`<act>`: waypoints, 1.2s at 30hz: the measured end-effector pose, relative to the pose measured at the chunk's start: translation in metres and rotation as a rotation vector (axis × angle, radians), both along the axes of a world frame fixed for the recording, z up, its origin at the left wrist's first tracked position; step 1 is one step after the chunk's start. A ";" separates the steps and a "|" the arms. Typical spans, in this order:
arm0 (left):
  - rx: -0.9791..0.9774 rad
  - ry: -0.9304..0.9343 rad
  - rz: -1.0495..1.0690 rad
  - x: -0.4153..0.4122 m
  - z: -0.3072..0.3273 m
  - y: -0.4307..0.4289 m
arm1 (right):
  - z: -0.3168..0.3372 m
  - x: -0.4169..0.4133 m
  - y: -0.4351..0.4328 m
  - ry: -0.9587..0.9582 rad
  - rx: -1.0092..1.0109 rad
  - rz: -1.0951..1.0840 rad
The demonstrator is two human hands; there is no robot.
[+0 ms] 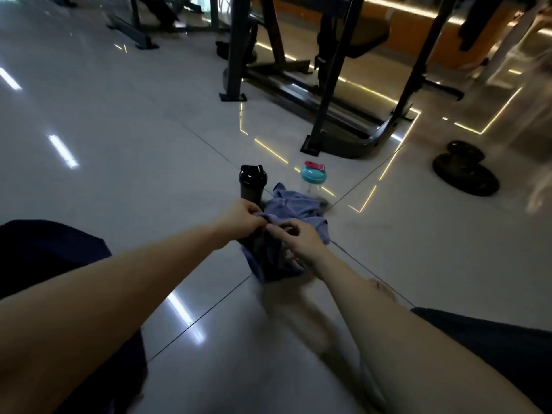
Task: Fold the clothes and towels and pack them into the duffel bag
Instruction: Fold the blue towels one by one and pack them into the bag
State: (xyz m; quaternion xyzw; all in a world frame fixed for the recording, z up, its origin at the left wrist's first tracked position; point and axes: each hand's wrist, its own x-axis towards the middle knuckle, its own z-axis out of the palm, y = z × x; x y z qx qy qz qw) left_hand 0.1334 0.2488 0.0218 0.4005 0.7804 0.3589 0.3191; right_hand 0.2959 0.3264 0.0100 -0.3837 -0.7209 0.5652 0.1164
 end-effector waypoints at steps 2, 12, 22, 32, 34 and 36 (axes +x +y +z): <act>-0.001 -0.074 0.020 0.004 0.031 -0.003 | 0.021 0.001 0.002 -0.033 0.223 0.060; 0.228 -0.117 0.055 0.026 0.178 -0.028 | 0.150 -0.004 0.002 0.144 0.306 0.014; 0.238 0.062 0.006 0.036 0.241 -0.054 | 0.250 0.041 -0.012 0.177 0.240 0.177; 0.154 0.294 -0.086 0.031 0.245 -0.053 | 0.247 0.009 -0.025 0.305 0.301 0.129; 0.152 0.249 -0.089 0.022 0.246 -0.056 | 0.251 0.008 -0.019 0.285 0.310 0.112; 0.158 0.191 -0.067 0.012 0.247 -0.059 | 0.252 0.009 -0.009 0.298 0.272 0.038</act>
